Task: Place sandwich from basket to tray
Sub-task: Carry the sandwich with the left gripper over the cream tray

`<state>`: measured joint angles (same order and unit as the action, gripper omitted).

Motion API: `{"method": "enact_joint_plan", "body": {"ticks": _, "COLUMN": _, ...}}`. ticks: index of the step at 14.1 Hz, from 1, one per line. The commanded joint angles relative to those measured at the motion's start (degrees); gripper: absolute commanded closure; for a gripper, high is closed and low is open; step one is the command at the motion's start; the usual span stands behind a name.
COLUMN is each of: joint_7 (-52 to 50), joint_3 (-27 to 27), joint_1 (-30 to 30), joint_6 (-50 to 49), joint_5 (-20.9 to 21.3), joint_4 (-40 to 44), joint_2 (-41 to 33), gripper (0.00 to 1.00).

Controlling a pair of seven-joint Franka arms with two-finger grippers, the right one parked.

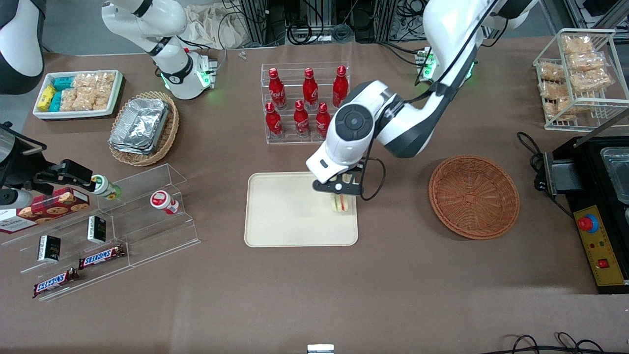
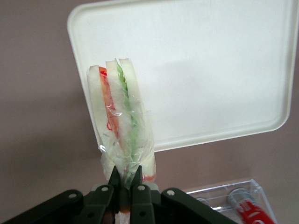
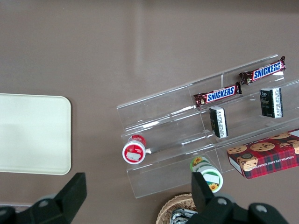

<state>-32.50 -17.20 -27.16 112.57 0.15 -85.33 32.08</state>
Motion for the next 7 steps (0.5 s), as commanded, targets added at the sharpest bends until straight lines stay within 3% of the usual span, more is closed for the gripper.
{"method": "enact_joint_plan", "body": {"ticks": 1, "joint_7": 6.20, "joint_3": 0.50, "joint_1": 0.27, "joint_6": 0.54, "joint_5": -0.77, "joint_4": 2.02, "joint_2": 4.38, "gripper": 1.00}}
{"method": "enact_joint_plan", "body": {"ticks": 7, "joint_7": 7.89, "joint_3": 0.85, "joint_1": 0.62, "joint_6": 4.84, "joint_5": 0.19, "joint_4": 1.40, "joint_2": 7.21, "gripper": 1.00}}
